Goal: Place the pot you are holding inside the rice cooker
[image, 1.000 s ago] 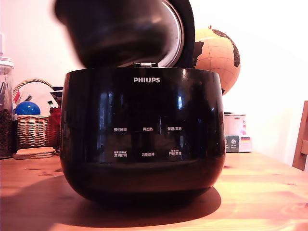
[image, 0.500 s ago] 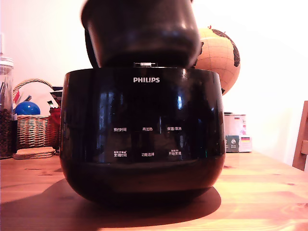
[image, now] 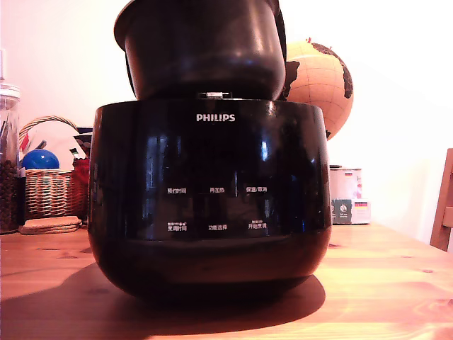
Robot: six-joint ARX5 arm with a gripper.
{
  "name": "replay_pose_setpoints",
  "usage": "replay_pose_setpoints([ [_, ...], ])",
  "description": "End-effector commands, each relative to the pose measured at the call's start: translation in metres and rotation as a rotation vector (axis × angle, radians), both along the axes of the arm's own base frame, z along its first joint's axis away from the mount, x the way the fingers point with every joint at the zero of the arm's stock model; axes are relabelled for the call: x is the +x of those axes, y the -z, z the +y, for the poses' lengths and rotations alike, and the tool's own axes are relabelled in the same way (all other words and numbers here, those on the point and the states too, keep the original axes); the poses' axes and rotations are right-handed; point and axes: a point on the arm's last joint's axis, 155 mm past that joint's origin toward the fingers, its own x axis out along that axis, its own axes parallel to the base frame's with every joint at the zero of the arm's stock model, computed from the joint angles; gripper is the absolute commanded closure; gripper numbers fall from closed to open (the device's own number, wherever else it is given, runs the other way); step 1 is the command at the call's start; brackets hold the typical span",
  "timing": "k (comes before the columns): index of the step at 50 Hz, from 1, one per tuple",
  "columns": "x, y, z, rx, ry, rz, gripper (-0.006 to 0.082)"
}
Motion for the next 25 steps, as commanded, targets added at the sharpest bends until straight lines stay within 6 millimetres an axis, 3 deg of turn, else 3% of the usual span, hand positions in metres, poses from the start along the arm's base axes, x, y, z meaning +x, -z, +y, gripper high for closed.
replay_pose_setpoints([
  [1, 0.009, -0.016, -0.005, -0.04, -0.021, -0.049, 0.0791],
  [25, 0.002, 0.01, 0.0, 0.0, -0.076, 0.033, 0.0791],
])
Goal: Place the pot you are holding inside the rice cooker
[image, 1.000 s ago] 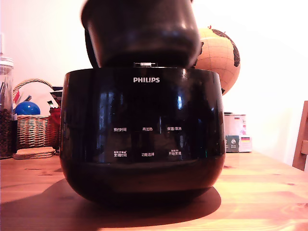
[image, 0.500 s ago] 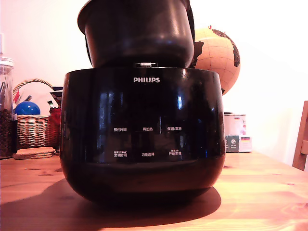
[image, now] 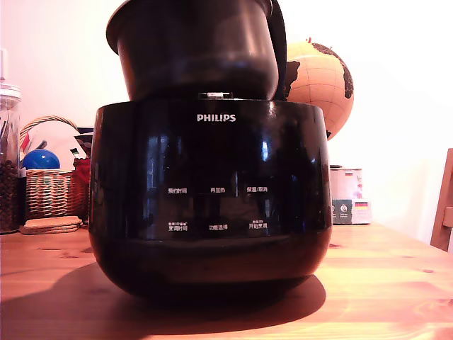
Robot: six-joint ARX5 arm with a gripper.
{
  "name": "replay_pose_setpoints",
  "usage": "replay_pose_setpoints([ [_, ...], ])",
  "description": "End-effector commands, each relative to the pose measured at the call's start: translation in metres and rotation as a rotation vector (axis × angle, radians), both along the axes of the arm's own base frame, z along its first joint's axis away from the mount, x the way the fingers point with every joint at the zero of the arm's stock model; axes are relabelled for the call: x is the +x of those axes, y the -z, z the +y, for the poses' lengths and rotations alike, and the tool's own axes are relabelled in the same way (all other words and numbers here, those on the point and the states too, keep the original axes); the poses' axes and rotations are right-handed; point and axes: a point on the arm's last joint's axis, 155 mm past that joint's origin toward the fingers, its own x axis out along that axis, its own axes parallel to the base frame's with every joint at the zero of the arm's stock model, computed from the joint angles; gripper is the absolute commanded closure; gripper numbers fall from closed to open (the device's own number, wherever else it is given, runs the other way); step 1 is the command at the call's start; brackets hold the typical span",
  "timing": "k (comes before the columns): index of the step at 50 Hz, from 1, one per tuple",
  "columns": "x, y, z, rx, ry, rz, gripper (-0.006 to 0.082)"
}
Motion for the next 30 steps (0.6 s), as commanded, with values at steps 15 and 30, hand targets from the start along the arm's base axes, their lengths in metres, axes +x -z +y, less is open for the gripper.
replay_pose_setpoints([
  [15, 0.0055, 0.0043, -0.0002, -0.003, -0.017, 0.002, 0.0791],
  [30, 0.0089, 0.0042, 0.0026, -0.016, -0.069, 0.022, 0.0791],
])
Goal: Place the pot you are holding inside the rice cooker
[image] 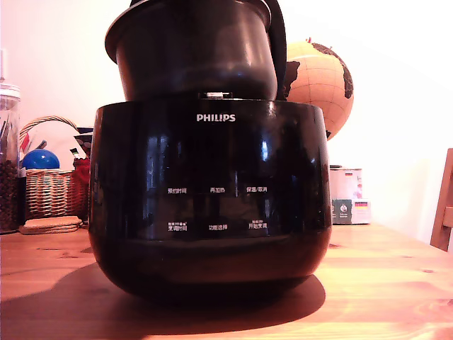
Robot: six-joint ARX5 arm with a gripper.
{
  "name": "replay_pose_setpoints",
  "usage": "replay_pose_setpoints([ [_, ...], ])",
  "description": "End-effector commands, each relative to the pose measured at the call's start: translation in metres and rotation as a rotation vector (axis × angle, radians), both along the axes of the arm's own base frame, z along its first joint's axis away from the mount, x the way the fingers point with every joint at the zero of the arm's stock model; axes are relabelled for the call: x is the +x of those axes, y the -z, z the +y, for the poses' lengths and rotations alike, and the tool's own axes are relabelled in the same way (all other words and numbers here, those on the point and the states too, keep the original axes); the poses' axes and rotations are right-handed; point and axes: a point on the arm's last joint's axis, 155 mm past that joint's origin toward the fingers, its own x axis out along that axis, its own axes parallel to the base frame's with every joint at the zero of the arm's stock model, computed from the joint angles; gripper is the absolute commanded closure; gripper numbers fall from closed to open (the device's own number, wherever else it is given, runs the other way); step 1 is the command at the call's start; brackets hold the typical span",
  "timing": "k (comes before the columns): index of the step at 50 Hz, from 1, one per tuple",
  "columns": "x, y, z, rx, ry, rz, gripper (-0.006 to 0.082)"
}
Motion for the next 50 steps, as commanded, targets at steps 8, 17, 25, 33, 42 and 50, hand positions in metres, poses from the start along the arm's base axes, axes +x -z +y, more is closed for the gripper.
replay_pose_setpoints([
  [8, 0.002, -0.001, 0.0, -0.03, -0.036, 0.022, 0.0791],
  [17, -0.007, 0.015, 0.003, -0.006, -0.028, 0.073, 0.0791],
  [25, -0.008, 0.038, 0.016, 0.094, 0.004, 0.036, 0.0791],
  [33, -0.002, 0.039, 0.019, 0.17, 0.089, -0.065, 0.0791],
  [42, -0.004, 0.038, 0.012, 0.17, 0.14, -0.094, 0.0791],
  [50, -0.007, 0.04, 0.009, 0.175, 0.191, -0.092, 0.0791],
])
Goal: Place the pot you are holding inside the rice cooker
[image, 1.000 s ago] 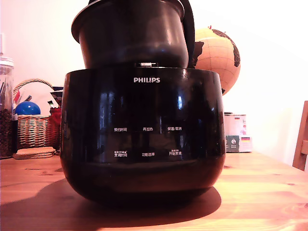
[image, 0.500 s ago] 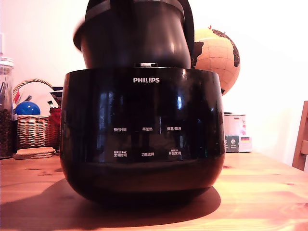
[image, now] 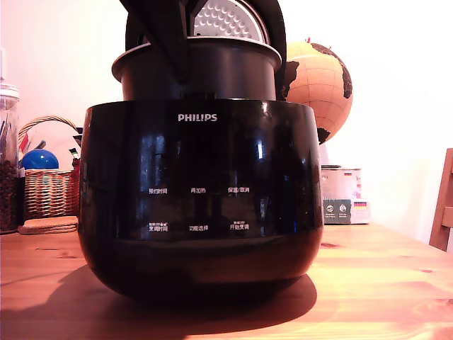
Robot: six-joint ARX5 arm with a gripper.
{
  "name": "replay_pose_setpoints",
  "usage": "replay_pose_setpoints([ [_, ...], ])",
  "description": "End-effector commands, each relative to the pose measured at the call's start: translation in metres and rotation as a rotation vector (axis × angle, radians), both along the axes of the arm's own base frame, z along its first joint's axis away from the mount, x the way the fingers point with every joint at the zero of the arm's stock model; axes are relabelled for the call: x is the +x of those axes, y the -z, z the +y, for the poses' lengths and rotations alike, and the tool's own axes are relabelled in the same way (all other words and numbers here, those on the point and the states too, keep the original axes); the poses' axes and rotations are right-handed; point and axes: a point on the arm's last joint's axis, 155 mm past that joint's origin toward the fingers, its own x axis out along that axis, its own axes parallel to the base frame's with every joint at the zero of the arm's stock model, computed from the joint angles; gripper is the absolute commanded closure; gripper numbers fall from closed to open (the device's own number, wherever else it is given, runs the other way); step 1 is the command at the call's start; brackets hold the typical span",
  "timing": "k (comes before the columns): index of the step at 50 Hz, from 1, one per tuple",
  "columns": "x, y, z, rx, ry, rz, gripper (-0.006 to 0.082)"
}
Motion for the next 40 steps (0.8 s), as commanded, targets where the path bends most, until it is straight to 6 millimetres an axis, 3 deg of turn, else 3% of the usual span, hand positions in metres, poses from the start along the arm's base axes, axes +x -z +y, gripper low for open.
replay_pose_setpoints([
  [1, -0.006, -0.003, 0.002, -0.005, 0.023, 0.003, 0.0791],
  [40, -0.017, 0.022, -0.011, 0.026, 0.06, 0.094, 0.0791],
])
